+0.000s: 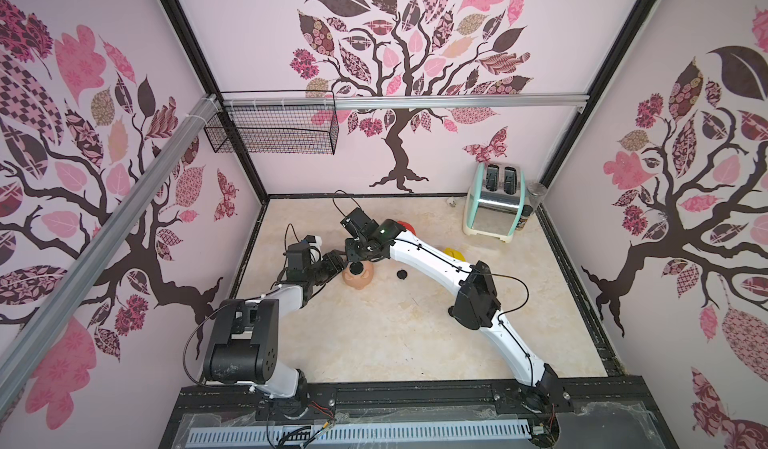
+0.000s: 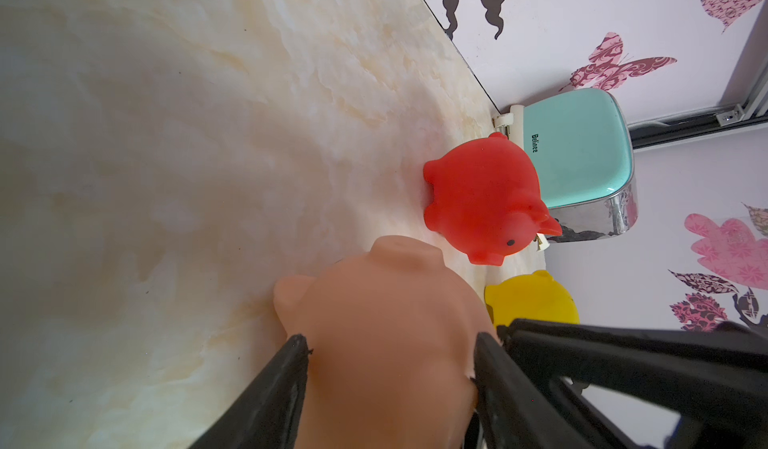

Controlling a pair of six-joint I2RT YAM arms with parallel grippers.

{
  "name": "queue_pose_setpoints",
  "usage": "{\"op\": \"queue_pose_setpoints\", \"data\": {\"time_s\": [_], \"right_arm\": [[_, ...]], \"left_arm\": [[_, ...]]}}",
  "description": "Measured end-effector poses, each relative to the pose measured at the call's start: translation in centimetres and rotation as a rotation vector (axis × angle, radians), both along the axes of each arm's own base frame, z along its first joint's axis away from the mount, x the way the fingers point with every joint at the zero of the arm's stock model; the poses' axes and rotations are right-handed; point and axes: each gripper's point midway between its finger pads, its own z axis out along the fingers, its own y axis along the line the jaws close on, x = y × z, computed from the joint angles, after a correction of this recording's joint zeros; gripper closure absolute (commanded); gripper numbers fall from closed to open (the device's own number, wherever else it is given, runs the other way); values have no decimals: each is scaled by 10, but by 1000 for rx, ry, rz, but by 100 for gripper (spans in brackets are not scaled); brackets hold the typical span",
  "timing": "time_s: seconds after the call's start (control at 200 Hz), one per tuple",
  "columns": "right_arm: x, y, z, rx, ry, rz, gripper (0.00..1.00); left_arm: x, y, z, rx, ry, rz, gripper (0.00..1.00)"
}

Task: Close piggy banks
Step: Screw the knob on the piggy bank.

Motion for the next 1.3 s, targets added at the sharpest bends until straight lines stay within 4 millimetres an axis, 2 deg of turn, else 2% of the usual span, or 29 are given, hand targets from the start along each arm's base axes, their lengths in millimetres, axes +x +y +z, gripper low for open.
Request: {"op": "queue_pose_setpoints", "data": {"time_s": [0.12,0.31,0.445,0.585,0.77,0.92,0.985,1.06,1.15,1.301], "right_arm": [[-3,-7,25,14,-30,-2,69],[-6,-20,99,86,-136,-3,54],[-14,-35,136,112,-197,-5,48],[-25,-57,152,103,-227,-9,44],[-50,-96,157,76,-271,3,36],[-76,-136,168,92,-345,13,23],[-88,-152,177,116,-389,21,13],[-101,-171,189,144,-454,38,1],[-118,-194,200,183,-528,43,0],[-139,-224,205,222,-621,46,0]], "left_arm": [[-2,0,-2,0,15,0,34],[-14,-2,-1,3,58,-5,30],[-22,0,15,4,57,9,27],[-26,3,47,6,7,33,26],[-37,7,99,23,-77,56,26],[-57,13,143,64,-145,71,26],[-68,16,158,90,-175,74,26],[-82,19,167,120,-195,73,25],[-100,22,168,153,-191,69,25],[-127,28,164,206,-175,67,23]]}}
